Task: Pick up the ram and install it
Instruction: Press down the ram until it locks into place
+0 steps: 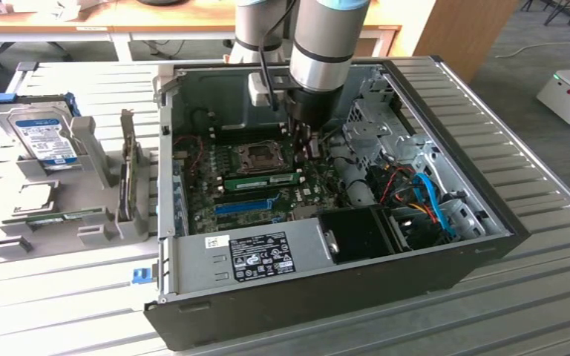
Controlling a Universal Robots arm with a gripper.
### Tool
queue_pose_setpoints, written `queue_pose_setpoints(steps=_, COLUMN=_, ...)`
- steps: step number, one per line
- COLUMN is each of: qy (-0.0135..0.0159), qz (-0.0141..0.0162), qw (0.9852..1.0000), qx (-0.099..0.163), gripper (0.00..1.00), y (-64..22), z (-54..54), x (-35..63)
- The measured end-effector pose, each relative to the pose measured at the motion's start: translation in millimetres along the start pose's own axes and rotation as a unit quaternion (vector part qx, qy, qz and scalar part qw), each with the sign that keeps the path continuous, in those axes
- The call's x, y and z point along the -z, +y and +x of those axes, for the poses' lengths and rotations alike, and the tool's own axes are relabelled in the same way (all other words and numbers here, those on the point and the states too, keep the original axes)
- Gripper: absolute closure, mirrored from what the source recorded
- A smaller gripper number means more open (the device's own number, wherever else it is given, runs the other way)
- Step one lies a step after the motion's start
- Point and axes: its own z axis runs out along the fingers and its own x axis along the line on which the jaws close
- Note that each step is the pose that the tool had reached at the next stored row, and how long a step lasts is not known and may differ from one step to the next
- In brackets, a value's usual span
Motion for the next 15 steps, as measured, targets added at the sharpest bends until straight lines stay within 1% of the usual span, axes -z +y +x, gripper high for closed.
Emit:
queue_pose_setpoints(steps=10, qy=0.0, qz=0.0, qw=1.0, qx=0.0, gripper=0.89, y=-0.1, z=0.3, x=-8.4)
queue_pose_setpoints(steps=15, qy=0.0001, qz=0.0, qw=1.0, qx=0.0, gripper=0.89, y=-0.1, z=0.3, x=-8.6)
